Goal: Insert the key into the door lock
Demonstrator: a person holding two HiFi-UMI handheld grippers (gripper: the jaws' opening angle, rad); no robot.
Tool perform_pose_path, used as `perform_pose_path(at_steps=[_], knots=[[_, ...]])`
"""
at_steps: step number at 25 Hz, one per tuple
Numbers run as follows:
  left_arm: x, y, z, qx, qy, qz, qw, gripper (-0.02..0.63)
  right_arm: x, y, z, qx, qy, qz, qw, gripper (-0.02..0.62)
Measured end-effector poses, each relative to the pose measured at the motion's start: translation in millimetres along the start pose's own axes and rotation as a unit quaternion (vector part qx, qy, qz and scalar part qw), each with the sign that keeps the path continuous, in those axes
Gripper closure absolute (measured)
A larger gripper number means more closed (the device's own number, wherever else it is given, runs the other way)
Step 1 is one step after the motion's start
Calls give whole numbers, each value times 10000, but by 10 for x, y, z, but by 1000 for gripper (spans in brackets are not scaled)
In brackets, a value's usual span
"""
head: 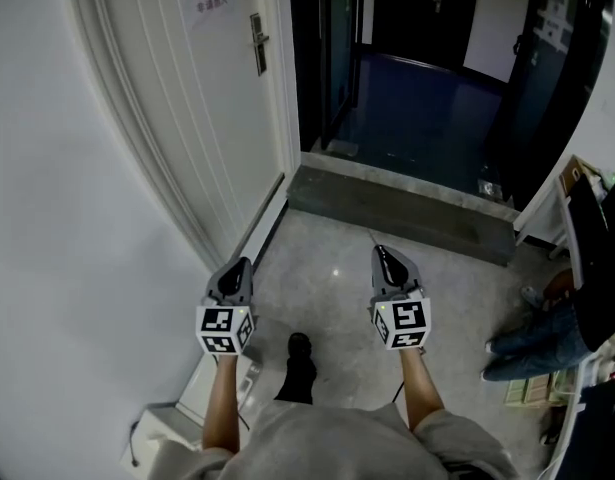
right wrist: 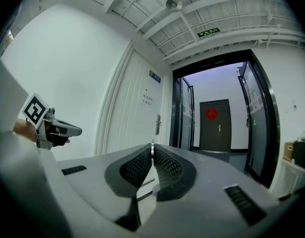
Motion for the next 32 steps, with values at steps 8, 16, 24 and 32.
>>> perform_pose_path(at_steps=[8,16,24,32], knots=[[-671,-310,1454,50,242,-37,9997,589,308,-21,1503,4,116,-112,9999,566],[-1537,-717,2936,86,418,-22,9991,589,491,-87,3215,-10,140,-214,9997,566],[-2102,-810,3796,69,389,-62,9992,589,604,58,4226,-119,115,-259,9995,566],[-2257,-676,4205,-86,353,-125,9993,589,705,310,4634,-272,66,-208,9994,566]])
Point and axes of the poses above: the fingertips, and each gripper's own axes: z forward along the fingers, x to its right, y out of its underside, the point moved 5 cm from there along -z, backward along the fingers, and after that the axes turned 11 degrees about -z, right-handed, at the moved point
